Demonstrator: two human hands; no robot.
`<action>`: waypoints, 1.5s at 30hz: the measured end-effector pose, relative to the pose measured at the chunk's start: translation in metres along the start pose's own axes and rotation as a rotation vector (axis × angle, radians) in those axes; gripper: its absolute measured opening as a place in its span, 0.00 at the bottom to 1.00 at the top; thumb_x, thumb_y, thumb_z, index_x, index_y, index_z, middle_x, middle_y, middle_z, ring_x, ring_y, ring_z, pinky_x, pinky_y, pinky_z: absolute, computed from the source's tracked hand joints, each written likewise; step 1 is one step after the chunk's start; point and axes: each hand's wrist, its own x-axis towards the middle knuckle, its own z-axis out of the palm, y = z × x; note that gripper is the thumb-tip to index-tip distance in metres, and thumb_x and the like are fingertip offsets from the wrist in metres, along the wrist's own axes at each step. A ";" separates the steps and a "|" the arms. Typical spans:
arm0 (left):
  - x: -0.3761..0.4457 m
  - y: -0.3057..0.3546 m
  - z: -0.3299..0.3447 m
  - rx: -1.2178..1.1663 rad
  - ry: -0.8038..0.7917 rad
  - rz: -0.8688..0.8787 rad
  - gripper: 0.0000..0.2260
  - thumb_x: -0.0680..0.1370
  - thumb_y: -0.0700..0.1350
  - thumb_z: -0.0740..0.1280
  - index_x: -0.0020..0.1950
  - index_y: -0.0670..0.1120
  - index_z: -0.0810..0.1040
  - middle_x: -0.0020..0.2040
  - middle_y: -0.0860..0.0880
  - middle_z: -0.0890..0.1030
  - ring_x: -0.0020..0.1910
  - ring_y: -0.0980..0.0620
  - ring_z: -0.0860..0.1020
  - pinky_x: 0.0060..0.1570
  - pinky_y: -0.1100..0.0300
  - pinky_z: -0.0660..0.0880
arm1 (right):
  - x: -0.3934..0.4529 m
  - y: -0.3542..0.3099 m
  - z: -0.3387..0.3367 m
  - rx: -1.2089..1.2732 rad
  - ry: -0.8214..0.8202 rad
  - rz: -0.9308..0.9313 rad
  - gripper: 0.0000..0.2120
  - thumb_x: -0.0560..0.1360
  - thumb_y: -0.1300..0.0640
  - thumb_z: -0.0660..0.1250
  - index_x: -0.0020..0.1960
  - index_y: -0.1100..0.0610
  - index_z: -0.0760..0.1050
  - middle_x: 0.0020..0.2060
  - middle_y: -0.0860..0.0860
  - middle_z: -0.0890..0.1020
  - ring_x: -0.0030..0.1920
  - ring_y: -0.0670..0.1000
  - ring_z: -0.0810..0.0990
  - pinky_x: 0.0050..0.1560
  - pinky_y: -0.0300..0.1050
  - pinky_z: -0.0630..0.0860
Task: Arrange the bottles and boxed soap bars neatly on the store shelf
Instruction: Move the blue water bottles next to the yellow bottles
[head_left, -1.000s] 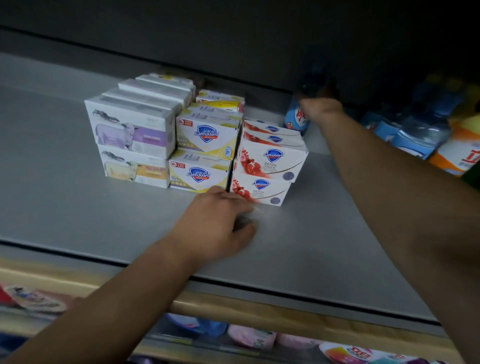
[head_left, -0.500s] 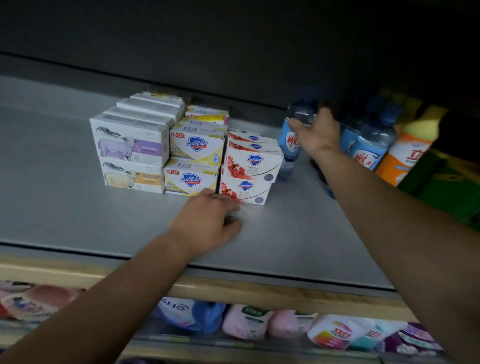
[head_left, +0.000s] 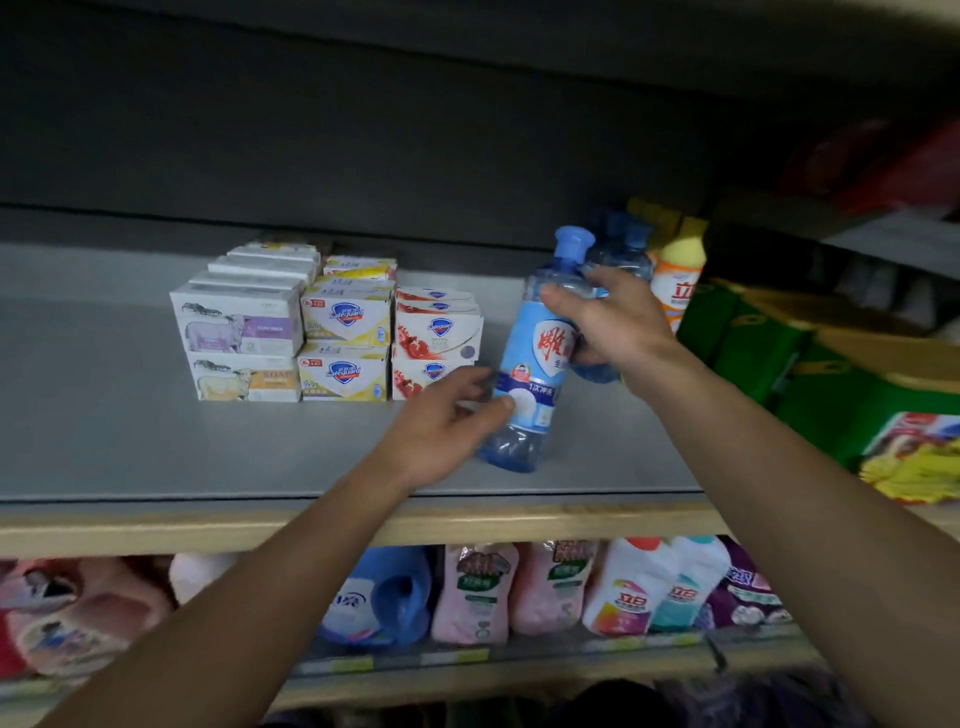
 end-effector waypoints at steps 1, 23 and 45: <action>-0.004 0.010 0.008 -0.105 -0.037 -0.018 0.19 0.74 0.57 0.69 0.62 0.50 0.76 0.51 0.55 0.83 0.49 0.54 0.82 0.50 0.65 0.78 | -0.004 -0.003 -0.001 0.031 -0.035 0.010 0.14 0.70 0.46 0.75 0.47 0.50 0.73 0.40 0.48 0.85 0.38 0.48 0.86 0.36 0.47 0.83; -0.027 0.054 0.035 -1.086 -0.298 -0.588 0.20 0.67 0.51 0.72 0.52 0.38 0.82 0.45 0.39 0.83 0.40 0.42 0.83 0.42 0.48 0.81 | -0.018 0.049 -0.011 0.500 -0.236 0.346 0.11 0.76 0.47 0.69 0.52 0.54 0.77 0.39 0.54 0.87 0.39 0.53 0.87 0.35 0.50 0.82; -0.032 0.032 0.046 -1.238 -0.525 -0.399 0.34 0.73 0.66 0.60 0.59 0.37 0.80 0.46 0.40 0.83 0.40 0.44 0.82 0.41 0.53 0.80 | -0.034 0.023 -0.029 0.757 -0.364 0.181 0.18 0.76 0.48 0.70 0.61 0.57 0.76 0.49 0.56 0.85 0.49 0.55 0.85 0.47 0.54 0.81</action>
